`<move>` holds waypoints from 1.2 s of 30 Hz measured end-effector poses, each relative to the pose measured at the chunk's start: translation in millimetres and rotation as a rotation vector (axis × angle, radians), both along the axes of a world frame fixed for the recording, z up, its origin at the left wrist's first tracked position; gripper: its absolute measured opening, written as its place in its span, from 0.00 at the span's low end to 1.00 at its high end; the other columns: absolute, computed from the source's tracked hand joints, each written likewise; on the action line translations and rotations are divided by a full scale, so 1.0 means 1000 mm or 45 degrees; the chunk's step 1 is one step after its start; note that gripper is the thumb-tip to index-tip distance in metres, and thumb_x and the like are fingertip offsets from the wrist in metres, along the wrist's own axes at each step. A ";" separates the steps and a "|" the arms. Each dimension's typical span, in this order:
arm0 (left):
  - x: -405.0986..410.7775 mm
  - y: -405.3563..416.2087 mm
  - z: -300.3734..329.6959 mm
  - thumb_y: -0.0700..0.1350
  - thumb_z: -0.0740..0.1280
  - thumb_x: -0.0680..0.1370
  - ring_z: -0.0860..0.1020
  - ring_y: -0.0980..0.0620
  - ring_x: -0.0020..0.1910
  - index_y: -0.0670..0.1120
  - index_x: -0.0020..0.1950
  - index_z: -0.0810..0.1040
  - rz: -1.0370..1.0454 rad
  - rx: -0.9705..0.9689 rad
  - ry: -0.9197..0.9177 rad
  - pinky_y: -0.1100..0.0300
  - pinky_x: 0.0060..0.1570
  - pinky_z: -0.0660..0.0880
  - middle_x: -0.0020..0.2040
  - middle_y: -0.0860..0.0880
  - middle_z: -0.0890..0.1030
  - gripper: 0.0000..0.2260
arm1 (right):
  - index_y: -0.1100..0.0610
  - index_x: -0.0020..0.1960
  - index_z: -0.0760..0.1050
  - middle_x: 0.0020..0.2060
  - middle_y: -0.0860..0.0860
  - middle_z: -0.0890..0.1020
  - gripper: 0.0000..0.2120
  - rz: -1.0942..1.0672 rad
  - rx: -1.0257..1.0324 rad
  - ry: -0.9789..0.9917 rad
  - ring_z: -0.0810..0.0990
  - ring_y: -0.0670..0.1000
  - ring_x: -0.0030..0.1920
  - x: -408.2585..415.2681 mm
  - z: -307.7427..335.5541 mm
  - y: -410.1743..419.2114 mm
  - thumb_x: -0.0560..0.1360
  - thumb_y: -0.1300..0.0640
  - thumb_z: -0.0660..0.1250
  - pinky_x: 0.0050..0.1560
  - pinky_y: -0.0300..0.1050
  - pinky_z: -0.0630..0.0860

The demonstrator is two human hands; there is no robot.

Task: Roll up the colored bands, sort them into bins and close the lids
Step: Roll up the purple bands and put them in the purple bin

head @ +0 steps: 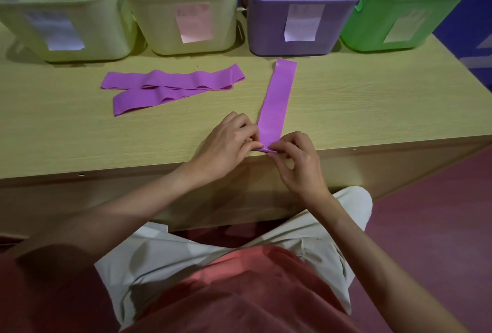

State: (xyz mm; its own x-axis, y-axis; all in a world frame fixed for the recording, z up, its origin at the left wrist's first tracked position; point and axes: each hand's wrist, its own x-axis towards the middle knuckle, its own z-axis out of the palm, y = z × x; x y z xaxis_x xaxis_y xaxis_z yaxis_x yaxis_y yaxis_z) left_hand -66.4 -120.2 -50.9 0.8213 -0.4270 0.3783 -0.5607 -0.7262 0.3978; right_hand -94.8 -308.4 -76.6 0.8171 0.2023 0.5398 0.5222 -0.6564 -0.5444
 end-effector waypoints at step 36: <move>0.009 0.004 0.005 0.45 0.71 0.75 0.73 0.51 0.45 0.41 0.52 0.81 -0.020 0.100 -0.008 0.60 0.44 0.71 0.45 0.47 0.78 0.09 | 0.61 0.52 0.82 0.41 0.54 0.75 0.07 -0.062 0.049 0.075 0.75 0.51 0.40 0.016 0.004 0.000 0.77 0.59 0.68 0.40 0.42 0.72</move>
